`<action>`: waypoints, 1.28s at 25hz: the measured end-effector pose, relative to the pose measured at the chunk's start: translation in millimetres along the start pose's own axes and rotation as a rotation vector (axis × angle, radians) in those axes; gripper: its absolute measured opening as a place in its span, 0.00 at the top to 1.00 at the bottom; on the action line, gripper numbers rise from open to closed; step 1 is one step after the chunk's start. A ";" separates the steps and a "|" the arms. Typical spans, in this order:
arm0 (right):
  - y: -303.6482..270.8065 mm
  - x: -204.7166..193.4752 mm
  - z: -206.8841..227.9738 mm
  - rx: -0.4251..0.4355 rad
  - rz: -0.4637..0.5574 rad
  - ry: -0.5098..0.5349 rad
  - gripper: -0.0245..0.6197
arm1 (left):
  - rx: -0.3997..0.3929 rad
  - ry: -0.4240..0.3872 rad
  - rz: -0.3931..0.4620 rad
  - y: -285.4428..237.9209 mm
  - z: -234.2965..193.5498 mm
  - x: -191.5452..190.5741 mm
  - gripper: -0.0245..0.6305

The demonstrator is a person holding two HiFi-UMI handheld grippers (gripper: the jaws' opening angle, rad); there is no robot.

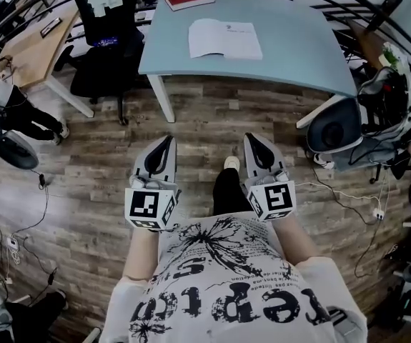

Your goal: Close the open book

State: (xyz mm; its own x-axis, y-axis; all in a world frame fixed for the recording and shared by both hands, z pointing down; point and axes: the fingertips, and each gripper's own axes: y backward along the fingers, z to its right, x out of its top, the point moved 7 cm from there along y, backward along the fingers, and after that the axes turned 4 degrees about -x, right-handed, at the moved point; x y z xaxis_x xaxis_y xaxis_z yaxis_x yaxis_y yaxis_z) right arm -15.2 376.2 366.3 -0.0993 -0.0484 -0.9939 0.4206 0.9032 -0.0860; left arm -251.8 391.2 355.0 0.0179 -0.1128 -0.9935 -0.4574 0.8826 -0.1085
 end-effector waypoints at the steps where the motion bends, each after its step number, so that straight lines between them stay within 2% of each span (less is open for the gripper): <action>1: -11.5 -2.2 8.9 0.008 0.001 -0.001 0.95 | 0.009 -0.002 -0.002 -12.3 -2.3 -0.4 0.93; 7: -94.1 -4.3 77.4 0.060 -0.009 -0.030 0.95 | 0.080 -0.001 -0.041 -96.7 -22.5 4.6 0.93; 11: -151.2 -4.2 135.7 0.092 -0.010 -0.020 0.95 | 0.134 0.031 -0.045 -165.8 -34.1 8.6 0.93; 18: -234.0 7.1 215.8 0.106 -0.007 -0.014 0.95 | 0.182 0.033 -0.054 -263.8 -51.9 21.1 0.93; 26: -297.2 5.0 243.1 0.138 -0.059 -0.031 0.95 | 0.189 0.064 -0.118 -332.7 -84.1 22.6 0.93; 32: -343.4 -2.0 245.6 0.111 -0.111 -0.036 0.95 | 0.159 0.102 -0.176 -376.4 -125.0 6.2 0.93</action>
State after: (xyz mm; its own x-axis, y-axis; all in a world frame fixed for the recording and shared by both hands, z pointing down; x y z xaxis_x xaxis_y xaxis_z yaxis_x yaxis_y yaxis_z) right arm 62.1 -38.6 380.8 -0.1195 -0.1622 -0.9795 0.5060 0.8388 -0.2006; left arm -190.7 1.3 394.1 -0.0086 -0.3097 -0.9508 -0.3092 0.9051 -0.2920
